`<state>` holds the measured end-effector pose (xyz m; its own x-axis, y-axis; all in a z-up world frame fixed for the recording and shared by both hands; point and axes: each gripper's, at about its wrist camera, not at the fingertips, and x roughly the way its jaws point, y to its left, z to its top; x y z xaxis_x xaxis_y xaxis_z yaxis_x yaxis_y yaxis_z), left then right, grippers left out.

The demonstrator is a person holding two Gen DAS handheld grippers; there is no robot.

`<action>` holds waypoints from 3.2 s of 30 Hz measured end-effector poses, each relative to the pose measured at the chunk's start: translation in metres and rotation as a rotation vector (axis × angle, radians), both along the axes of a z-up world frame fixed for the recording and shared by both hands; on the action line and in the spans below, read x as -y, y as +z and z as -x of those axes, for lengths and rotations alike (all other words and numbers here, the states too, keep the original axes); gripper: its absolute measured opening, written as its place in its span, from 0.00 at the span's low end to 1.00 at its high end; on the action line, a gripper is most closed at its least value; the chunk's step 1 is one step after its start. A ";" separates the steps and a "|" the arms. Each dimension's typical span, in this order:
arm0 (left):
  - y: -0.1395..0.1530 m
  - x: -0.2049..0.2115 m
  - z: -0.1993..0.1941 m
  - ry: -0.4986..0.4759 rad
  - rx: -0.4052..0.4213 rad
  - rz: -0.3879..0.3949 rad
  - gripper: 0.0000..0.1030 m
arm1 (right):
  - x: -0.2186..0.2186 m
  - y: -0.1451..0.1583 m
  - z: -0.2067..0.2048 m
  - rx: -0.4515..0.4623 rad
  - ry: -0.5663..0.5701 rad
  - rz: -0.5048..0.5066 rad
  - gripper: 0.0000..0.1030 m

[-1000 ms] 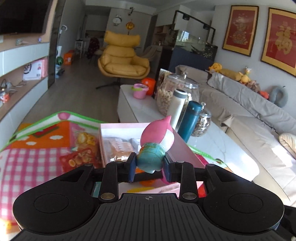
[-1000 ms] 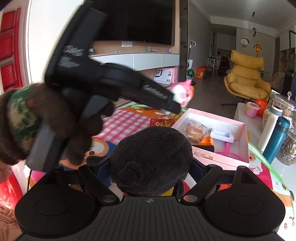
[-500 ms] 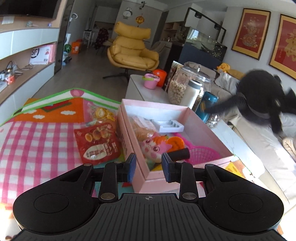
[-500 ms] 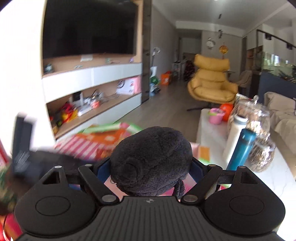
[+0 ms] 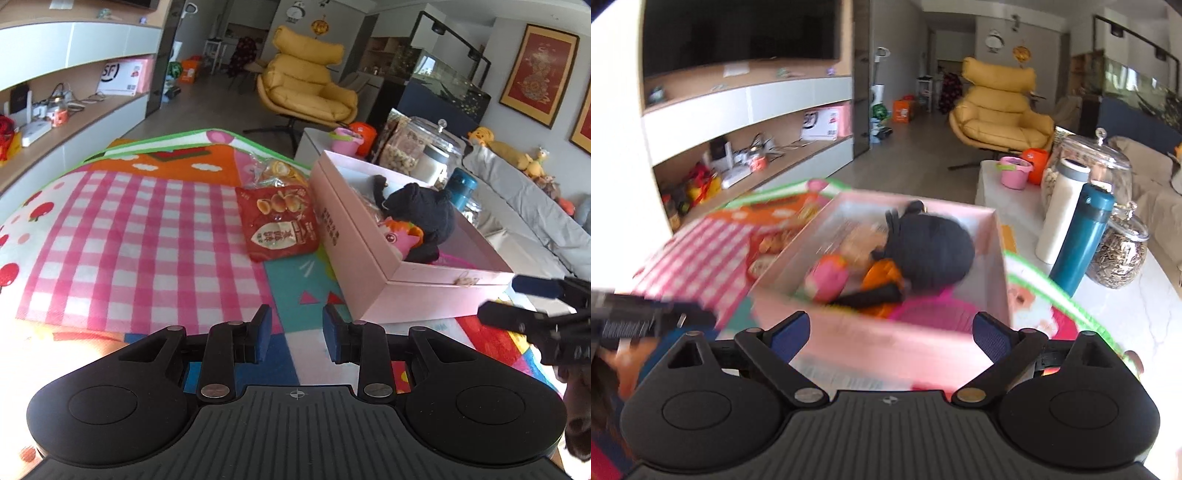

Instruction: Organize objects

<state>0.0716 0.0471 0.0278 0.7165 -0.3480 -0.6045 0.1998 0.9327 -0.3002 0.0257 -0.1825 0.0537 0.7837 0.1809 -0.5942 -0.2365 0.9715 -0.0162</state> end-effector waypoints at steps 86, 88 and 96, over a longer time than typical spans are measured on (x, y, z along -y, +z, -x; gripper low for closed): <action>-0.029 -0.083 0.046 0.101 0.022 0.162 0.10 | -0.233 -0.034 -0.292 -0.315 -0.093 0.541 0.35; -0.030 -0.085 0.047 0.108 0.024 0.175 0.10 | -0.233 -0.033 -0.284 -0.325 -0.075 0.538 0.35; -0.026 -0.083 0.048 0.115 0.019 0.142 0.11 | -0.235 -0.022 -0.195 -0.347 0.080 0.497 0.34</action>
